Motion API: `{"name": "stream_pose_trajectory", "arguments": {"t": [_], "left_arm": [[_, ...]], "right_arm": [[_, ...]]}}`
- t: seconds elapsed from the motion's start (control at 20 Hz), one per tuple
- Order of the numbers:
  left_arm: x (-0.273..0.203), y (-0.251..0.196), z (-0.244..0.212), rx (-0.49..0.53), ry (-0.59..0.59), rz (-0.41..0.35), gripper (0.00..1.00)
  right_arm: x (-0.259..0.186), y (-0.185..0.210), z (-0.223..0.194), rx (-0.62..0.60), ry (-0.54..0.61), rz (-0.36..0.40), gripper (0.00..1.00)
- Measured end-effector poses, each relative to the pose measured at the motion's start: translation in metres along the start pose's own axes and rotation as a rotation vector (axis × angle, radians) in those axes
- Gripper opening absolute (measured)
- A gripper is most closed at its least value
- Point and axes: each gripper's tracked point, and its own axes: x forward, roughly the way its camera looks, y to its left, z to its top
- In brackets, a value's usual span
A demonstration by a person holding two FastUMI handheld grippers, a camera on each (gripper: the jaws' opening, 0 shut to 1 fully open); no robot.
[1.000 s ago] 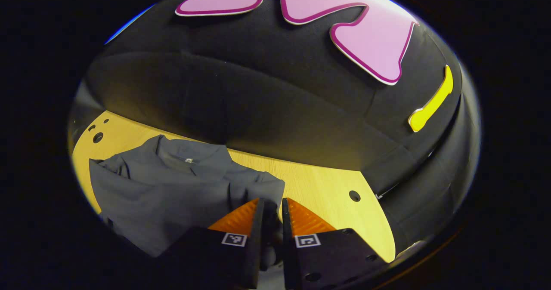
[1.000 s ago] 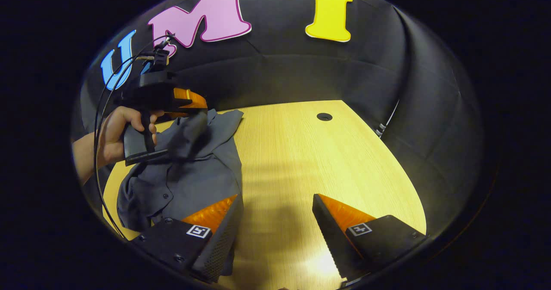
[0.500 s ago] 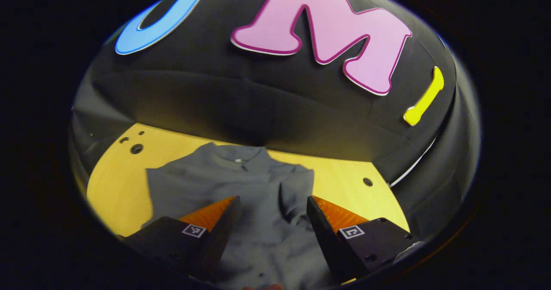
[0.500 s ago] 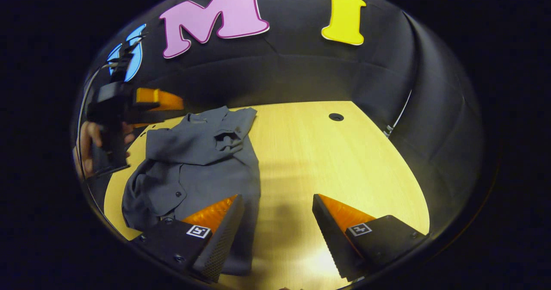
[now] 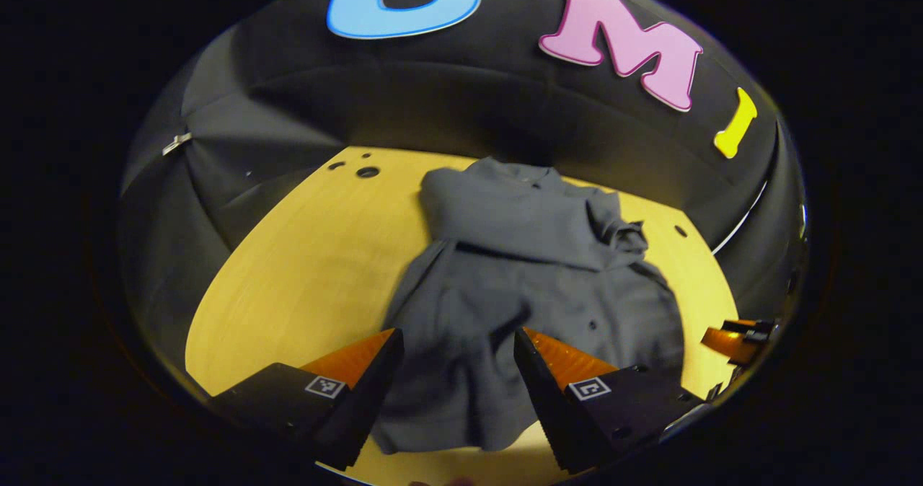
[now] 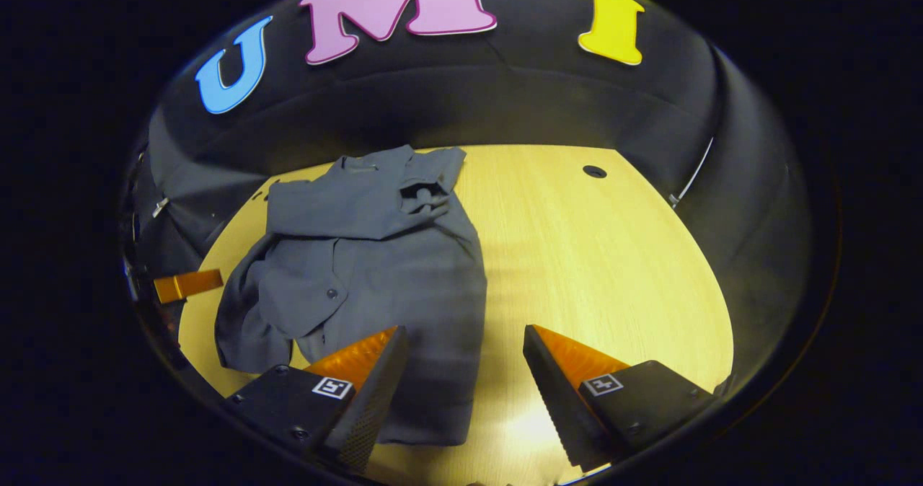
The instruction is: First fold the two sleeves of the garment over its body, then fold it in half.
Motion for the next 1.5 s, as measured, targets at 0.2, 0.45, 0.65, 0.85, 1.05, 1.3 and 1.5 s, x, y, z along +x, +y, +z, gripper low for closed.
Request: {"name": "stream_pose_trajectory", "arguments": {"t": [0.2, 0.45, 0.65, 0.85, 1.05, 1.3, 1.5], "left_arm": [[-0.009, 0.034, -0.041, -0.024, 0.061, 0.033, 0.96], [-0.004, 0.044, -0.077, -0.034, 0.137, 0.038, 0.96], [0.003, 0.046, -0.089, -0.053, 0.18, 0.06, 0.96], [0.007, 0.044, -0.102, -0.052, 0.216, 0.076, 0.96], [0.01, 0.039, -0.108, 0.048, 0.229, 0.092, 0.97], [0.012, 0.03, -0.108, 0.054, 0.219, 0.087, 0.84], [0.014, 0.021, -0.108, 0.107, 0.209, 0.037, 0.68]], "right_arm": [[0.002, 0.014, -0.026, 0.006, 0.067, -0.008, 0.99], [0.01, 0.021, -0.06, 0.031, 0.14, -0.033, 1.0], [0.016, 0.026, -0.075, 0.019, 0.17, -0.042, 1.0], [0.024, 0.023, -0.09, -0.001, 0.203, -0.078, 1.0], [0.029, 0.019, -0.099, 0.008, 0.237, -0.098, 1.0], [0.029, 0.024, -0.099, -0.002, 0.217, -0.086, 0.96], [0.03, 0.037, -0.097, -0.049, 0.229, -0.042, 0.49]]}}
